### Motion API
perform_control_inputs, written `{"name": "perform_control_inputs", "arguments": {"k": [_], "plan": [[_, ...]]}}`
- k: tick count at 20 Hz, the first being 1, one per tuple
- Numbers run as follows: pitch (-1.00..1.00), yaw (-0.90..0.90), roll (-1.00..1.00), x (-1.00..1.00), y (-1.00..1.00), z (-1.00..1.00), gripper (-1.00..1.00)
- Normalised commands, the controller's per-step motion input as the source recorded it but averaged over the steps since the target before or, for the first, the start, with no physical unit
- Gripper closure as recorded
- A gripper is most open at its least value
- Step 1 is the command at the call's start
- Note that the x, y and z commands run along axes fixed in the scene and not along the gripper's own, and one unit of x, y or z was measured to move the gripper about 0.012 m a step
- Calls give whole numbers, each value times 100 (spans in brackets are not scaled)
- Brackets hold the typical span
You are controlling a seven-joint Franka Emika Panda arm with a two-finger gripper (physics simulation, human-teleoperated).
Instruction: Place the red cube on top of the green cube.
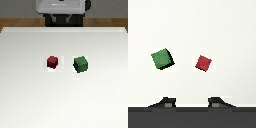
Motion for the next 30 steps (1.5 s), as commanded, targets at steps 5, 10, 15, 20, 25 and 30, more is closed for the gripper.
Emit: {"name": "perform_control_inputs", "arguments": {"k": [5, 10, 15, 20, 25, 30], "plan": [[0, 0, 0, 0, 0, 0, -100], [0, 0, 0, 0, -40, 0, -100], [0, 0, 0, 60, 0, 0, -100], [0, 0, 0, 80, 0, 0, -100], [0, -3, 0, 20, 0, 0, -100], [0, -3, 0, -20, 0, 0, -100]]}}
